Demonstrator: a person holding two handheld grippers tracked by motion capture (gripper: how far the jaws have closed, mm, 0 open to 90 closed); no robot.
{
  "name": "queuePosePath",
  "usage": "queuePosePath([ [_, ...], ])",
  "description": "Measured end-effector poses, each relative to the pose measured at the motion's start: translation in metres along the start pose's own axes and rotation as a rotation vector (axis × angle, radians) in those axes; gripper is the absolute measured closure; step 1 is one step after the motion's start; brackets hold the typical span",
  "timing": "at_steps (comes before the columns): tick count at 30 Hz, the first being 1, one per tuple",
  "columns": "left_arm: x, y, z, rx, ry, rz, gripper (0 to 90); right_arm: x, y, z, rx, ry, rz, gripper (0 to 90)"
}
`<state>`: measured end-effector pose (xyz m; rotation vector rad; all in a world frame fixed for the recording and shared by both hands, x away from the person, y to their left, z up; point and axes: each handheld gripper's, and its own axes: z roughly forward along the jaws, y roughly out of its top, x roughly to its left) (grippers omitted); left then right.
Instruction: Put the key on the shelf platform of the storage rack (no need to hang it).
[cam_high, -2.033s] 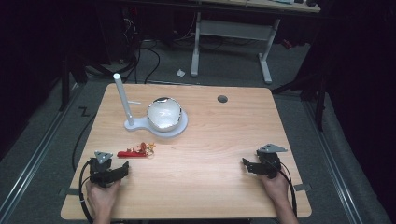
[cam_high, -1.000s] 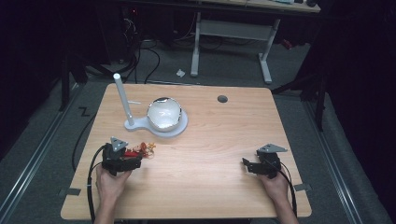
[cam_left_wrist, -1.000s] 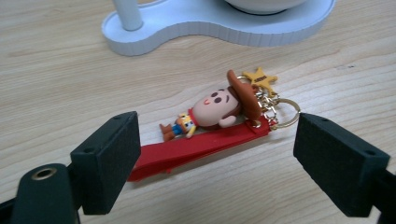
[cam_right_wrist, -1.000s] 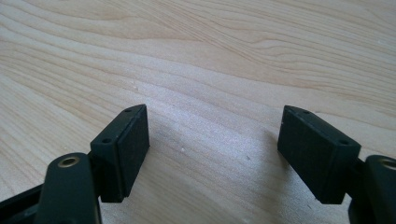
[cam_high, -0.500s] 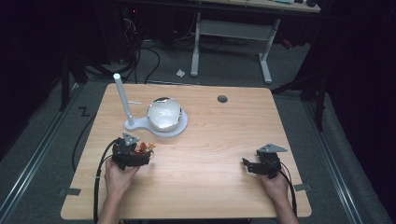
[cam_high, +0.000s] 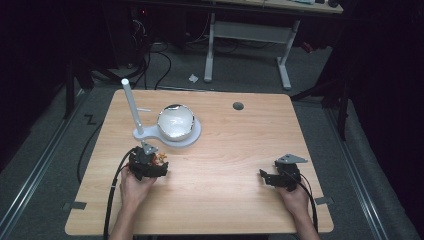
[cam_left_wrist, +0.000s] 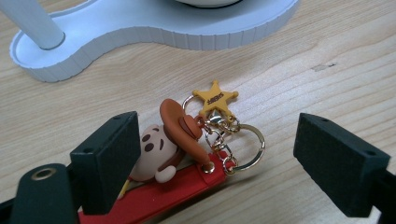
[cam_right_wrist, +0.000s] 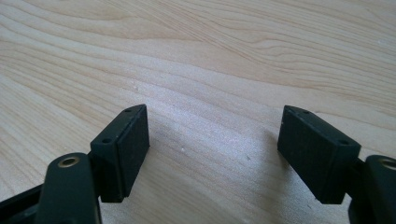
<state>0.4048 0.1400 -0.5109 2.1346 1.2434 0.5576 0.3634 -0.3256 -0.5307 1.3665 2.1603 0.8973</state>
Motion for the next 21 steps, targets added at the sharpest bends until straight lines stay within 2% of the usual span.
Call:
queuePosePath([
  [7, 0.001, 0.001, 0.003, -0.006, 0.026, 0.014, 17.2, 0.000, 0.000, 0.000, 0.000, 0.000, 0.000, 24.9],
  [10, 0.000, 0.006, 0.006, 0.024, 0.038, 0.034, 17.2, 0.000, 0.000, 0.000, 0.000, 0.000, 0.000, 24.9],
  [13, -0.002, 0.011, 0.012, 0.051, 0.071, 0.070, 16.8, 0.000, 0.000, 0.000, 0.000, 0.000, 0.000, 24.9],
  [16, 0.001, 0.011, 0.013, 0.042, 0.078, 0.066, 18.7, 0.000, 0.000, 0.000, 0.000, 0.000, 0.000, 24.9],
  [21, 0.007, 0.011, 0.012, 0.025, 0.080, 0.049, 28.0, 0.000, 0.000, 0.000, 0.000, 0.000, 0.000, 24.9],
])
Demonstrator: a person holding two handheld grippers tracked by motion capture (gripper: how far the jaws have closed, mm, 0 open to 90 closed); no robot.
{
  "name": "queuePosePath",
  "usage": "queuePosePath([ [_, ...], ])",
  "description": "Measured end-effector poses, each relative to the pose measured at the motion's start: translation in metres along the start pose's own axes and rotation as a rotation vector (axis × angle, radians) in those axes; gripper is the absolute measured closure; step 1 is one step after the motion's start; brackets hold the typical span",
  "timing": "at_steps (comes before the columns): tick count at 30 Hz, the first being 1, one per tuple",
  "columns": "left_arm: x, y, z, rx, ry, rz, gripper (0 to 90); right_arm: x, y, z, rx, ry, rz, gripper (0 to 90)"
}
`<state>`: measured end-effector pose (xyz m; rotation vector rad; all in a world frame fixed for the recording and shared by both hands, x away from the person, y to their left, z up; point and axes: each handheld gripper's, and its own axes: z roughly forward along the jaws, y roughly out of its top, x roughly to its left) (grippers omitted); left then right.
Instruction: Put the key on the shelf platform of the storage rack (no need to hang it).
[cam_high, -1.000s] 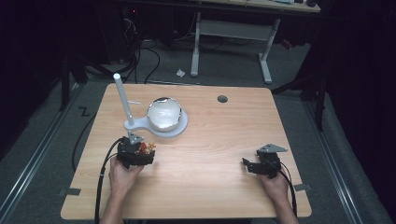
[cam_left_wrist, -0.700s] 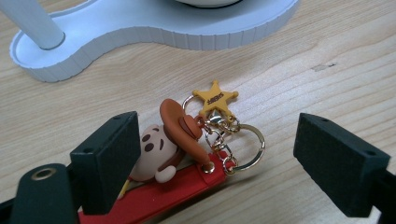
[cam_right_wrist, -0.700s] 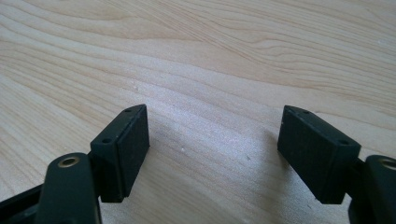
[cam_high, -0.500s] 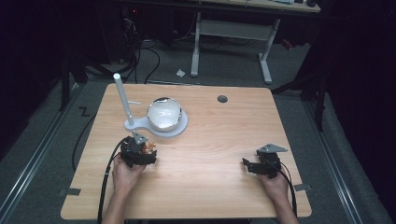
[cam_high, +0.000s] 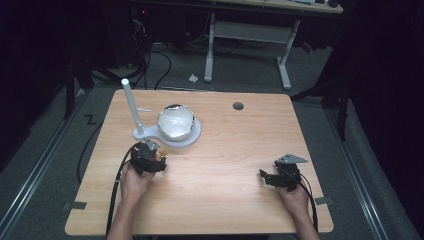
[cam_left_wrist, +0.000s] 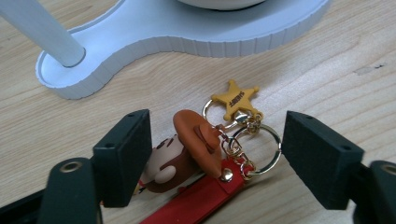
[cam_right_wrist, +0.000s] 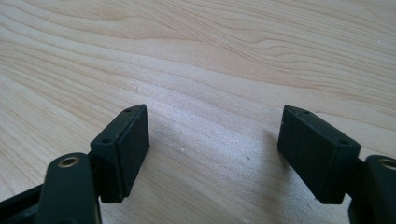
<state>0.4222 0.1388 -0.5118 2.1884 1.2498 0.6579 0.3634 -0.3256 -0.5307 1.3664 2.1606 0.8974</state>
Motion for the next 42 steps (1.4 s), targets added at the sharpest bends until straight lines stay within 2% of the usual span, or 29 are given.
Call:
queuePosePath([
  [2, 0.001, 0.000, 0.001, -0.002, 0.010, -0.002, 31.0, 0.000, 0.000, 0.000, 0.000, 0.000, 0.000, 24.9],
  [3, 0.004, 0.000, 0.007, 0.034, -0.001, -0.028, 31.2, 0.000, 0.000, 0.000, 0.000, 0.000, -0.001, 24.9],
  [4, 0.006, 0.000, 0.011, 0.051, -0.012, -0.036, 29.6, 0.000, 0.000, 0.000, 0.000, -0.001, -0.001, 24.9],
  [5, 0.008, 0.000, 0.012, 0.040, -0.025, -0.057, 31.0, 0.000, 0.000, 0.000, 0.000, 0.000, 0.000, 24.9],
  [8, 0.012, 0.001, 0.014, 0.028, -0.050, -0.094, 44.8, 0.000, 0.000, 0.000, 0.000, 0.000, 0.000, 24.9],
  [9, 0.012, 0.001, 0.014, 0.028, -0.050, -0.094, 53.1, 0.000, 0.000, 0.000, 0.000, 0.000, 0.000, 24.9],
  [11, 0.013, 0.002, 0.015, 0.020, -0.040, -0.108, 62.6, 0.000, 0.000, 0.000, 0.000, 0.000, 0.000, 24.9],
  [15, 0.015, 0.001, 0.015, 0.019, -0.051, -0.115, 74.8, 0.000, 0.000, 0.000, 0.000, -0.001, -0.001, 24.9],
  [19, 0.017, 0.001, 0.013, 0.013, -0.068, -0.125, 82.8, 0.000, 0.000, 0.000, 0.000, -0.001, -0.001, 24.9],
  [25, 0.017, 0.001, 0.009, 0.022, -0.058, -0.107, 84.4, 0.000, 0.000, 0.000, 0.000, 0.000, 0.000, 24.9],
  [29, 0.019, 0.002, 0.004, -0.001, -0.058, -0.113, 84.5, 0.000, 0.000, 0.000, 0.000, -0.001, -0.001, 24.9],
  [31, 0.021, 0.003, -0.005, -0.037, -0.062, -0.130, 84.6, 0.000, 0.000, 0.000, 0.000, -0.001, -0.001, 24.9],
  [42, 0.030, 0.018, -0.049, -0.157, -0.081, -0.156, 84.7, 0.000, 0.000, 0.000, 0.000, -0.001, -0.001, 24.9],
])
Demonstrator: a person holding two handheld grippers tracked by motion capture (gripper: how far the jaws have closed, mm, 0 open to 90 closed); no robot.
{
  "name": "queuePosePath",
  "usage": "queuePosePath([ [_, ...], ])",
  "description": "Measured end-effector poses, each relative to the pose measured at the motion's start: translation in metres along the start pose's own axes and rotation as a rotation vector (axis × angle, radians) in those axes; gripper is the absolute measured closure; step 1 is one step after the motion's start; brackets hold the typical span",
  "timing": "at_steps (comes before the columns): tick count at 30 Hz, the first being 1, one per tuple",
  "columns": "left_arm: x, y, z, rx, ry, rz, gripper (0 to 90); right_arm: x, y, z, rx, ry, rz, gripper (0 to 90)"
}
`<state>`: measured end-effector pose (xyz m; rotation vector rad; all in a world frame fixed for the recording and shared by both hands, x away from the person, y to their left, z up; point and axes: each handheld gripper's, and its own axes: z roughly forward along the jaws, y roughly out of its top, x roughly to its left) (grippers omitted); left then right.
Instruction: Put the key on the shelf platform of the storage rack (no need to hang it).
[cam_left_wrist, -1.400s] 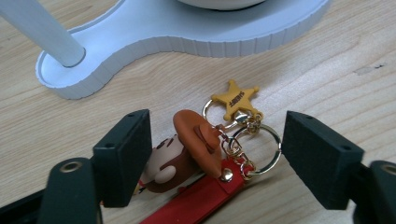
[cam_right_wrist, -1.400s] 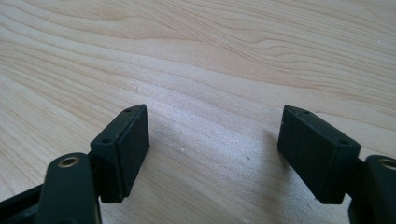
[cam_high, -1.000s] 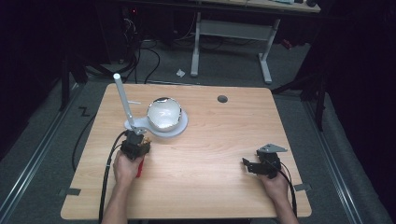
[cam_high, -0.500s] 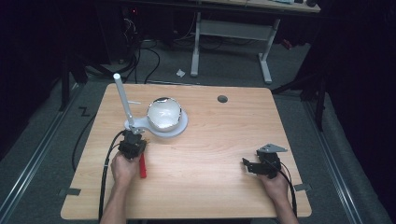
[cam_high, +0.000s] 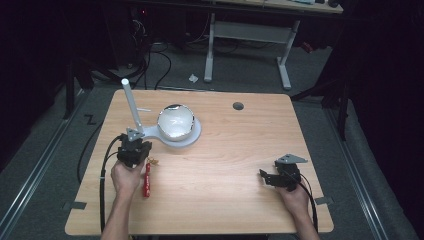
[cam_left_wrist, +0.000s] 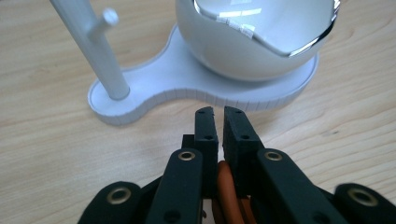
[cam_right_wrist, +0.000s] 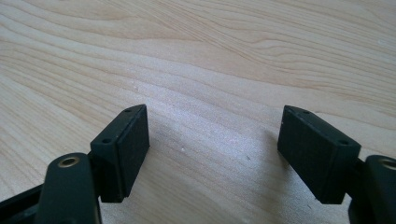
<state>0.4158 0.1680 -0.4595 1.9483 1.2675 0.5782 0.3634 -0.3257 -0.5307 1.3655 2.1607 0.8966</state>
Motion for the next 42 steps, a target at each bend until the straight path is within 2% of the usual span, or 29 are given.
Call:
queuePosePath([
  [8, -0.001, 0.011, -0.021, -0.042, -0.032, -0.015, 84.7, 0.000, 0.000, 0.000, 0.000, 0.001, 0.001, 24.9],
  [9, -0.001, 0.014, -0.026, -0.054, -0.047, -0.029, 84.8, 0.000, 0.000, 0.000, 0.000, 0.000, 0.001, 24.9],
  [15, -0.004, 0.022, -0.035, -0.063, -0.069, -0.020, 84.7, 0.000, 0.000, 0.000, 0.000, 0.000, 0.000, 24.9],
  [18, -0.008, 0.031, -0.043, -0.083, -0.100, -0.024, 84.8, 0.000, 0.000, 0.000, 0.000, 0.000, 0.000, 24.9],
  [25, -0.012, 0.043, -0.049, -0.086, -0.146, -0.027, 84.7, 0.000, 0.000, 0.000, 0.000, 0.000, 0.000, 24.9],
  [28, -0.013, 0.053, -0.053, -0.104, -0.179, -0.040, 84.8, 0.000, 0.000, 0.000, 0.000, 0.000, 0.001, 24.9],
  [34, -0.018, 0.072, -0.058, -0.099, -0.198, -0.021, 84.8, 0.000, 0.000, 0.000, 0.000, 0.000, 0.000, 24.9],
  [42, -0.021, 0.098, -0.057, -0.090, -0.238, -0.020, 84.7, 0.000, 0.000, 0.000, 0.000, 0.001, 0.000, 24.9],
])
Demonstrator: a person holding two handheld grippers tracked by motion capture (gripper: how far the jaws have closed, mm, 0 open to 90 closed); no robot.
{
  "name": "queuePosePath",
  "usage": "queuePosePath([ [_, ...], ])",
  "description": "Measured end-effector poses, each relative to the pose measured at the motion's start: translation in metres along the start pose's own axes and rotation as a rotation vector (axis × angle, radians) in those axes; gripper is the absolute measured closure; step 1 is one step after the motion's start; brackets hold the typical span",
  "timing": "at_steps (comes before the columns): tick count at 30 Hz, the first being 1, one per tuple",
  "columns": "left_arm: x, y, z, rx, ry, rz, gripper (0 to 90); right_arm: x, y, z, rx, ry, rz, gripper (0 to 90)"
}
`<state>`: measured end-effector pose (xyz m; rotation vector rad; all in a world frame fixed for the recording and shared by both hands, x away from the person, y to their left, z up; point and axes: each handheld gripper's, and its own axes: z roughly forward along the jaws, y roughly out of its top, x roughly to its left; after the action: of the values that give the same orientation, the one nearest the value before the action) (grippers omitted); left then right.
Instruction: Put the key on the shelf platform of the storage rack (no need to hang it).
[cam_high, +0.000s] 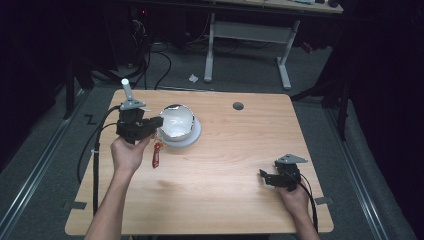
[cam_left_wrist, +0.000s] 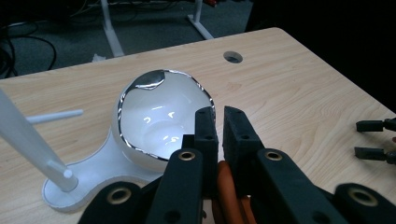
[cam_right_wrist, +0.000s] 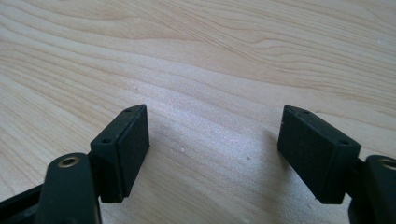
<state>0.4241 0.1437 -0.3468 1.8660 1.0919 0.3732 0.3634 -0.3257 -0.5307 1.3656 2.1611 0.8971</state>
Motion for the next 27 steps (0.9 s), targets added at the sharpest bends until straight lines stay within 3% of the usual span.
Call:
queuePosePath([
  [12, 0.006, 0.036, 0.017, -0.007, -0.024, -0.029, 84.7, 0.000, 0.000, 0.000, 0.000, -0.001, 0.000, 24.9],
  [21, 0.018, 0.061, 0.039, -0.004, 0.019, -0.061, 84.6, 0.000, 0.000, 0.000, 0.000, 0.000, 0.000, 24.9],
  [27, 0.023, 0.067, 0.050, -0.002, 0.026, -0.083, 84.6, 0.000, 0.000, 0.000, 0.000, 0.000, 0.000, 24.9],
])
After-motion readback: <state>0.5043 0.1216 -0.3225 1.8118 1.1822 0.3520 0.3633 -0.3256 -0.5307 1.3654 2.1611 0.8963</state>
